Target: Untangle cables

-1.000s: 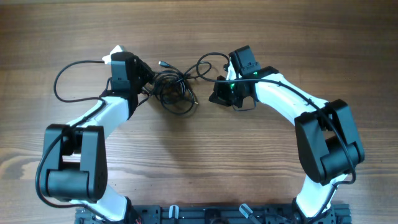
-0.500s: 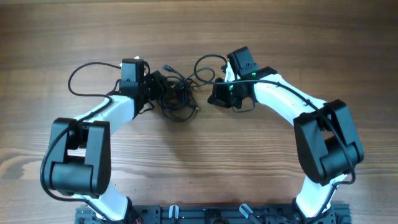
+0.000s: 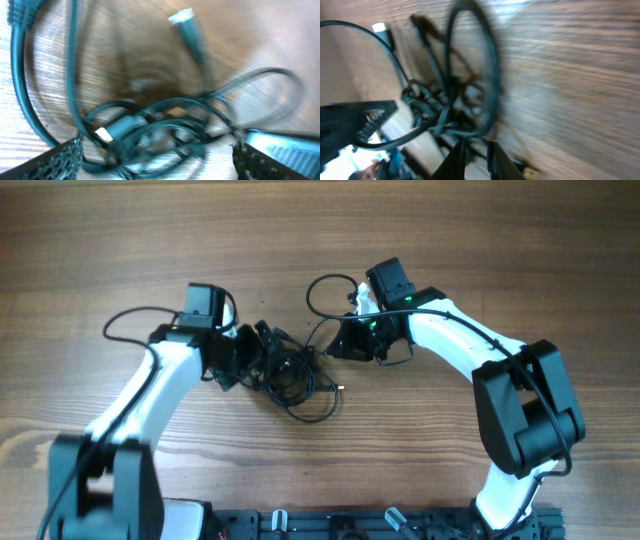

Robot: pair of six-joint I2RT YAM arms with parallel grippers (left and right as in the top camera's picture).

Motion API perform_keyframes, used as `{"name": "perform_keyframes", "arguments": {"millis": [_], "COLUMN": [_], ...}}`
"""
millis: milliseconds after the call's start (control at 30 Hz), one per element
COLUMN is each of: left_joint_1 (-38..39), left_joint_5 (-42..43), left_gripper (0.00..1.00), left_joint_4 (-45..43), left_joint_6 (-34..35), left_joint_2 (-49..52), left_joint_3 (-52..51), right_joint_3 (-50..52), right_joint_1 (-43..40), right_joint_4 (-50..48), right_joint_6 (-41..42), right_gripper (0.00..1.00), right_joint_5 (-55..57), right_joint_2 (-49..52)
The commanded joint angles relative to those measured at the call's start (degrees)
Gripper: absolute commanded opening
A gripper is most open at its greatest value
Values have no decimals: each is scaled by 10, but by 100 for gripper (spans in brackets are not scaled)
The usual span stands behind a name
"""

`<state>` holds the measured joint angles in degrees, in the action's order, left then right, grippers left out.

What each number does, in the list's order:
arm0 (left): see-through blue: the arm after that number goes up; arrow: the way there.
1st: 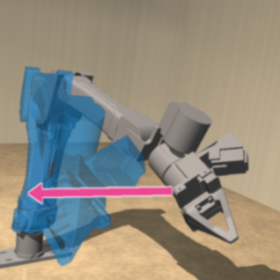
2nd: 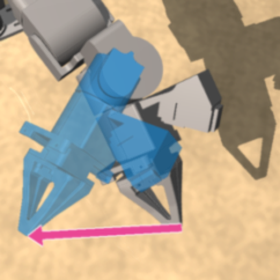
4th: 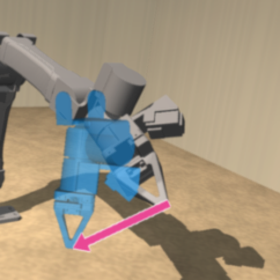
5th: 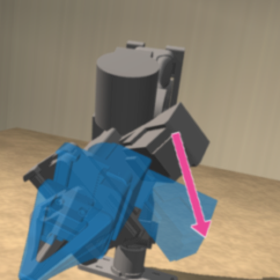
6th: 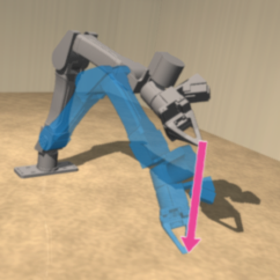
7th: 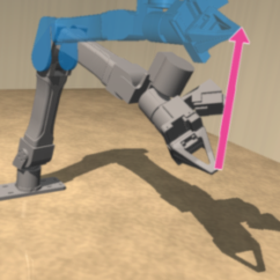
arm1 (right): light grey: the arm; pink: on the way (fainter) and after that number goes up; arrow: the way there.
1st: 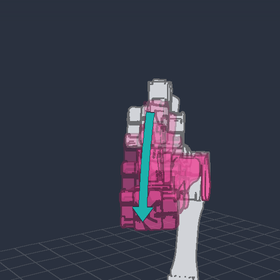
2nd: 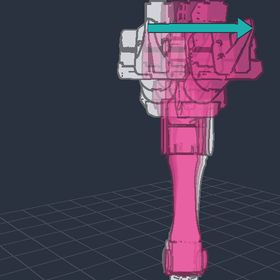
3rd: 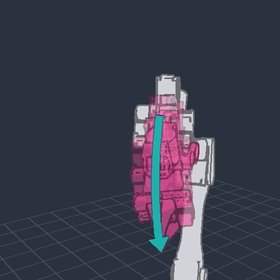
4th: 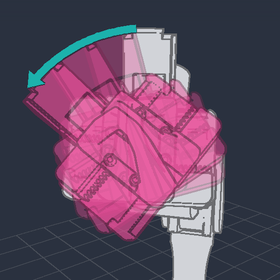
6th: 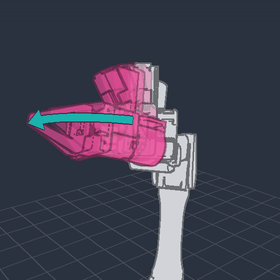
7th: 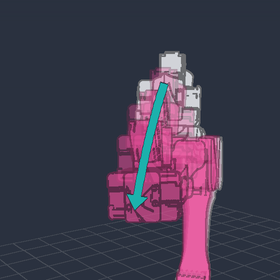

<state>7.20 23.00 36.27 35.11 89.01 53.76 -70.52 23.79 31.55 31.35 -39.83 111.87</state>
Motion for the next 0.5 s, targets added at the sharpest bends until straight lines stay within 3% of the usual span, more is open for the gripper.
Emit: {"name": "perform_keyframes", "arguments": {"millis": [0,67,133,233,267,367,467], "left_joint_1": [3,5,12,37,46,73,94], "left_joint_5": [-28,-42,-42,-42,-42,-42,-42], "left_gripper": [99,99,86,34,22,4,4], "left_joint_4": [26,45,63,89,92,93,65], "left_joint_6": [0,-10,-36,-89,-100,-107,-108], "left_joint_2": [-81,-95,-94,-77,-72,-46,-6], "left_joint_3": [59,68,68,68,68,68,68], "right_joint_3": [0,0,0,0,0,0,0], "right_joint_1": [0,0,0,1,3,15,34], "right_joint_4": [7,22,23,12,6,-13,-33], "right_joint_6": [-12,-12,-12,26,35,63,107], "right_gripper": [22,22,22,22,22,22,22], "right_joint_5": [-57,-57,-57,-19,-5,23,79], "right_joint_2": [-11,-11,-11,-11,-11,-10,-10]}}
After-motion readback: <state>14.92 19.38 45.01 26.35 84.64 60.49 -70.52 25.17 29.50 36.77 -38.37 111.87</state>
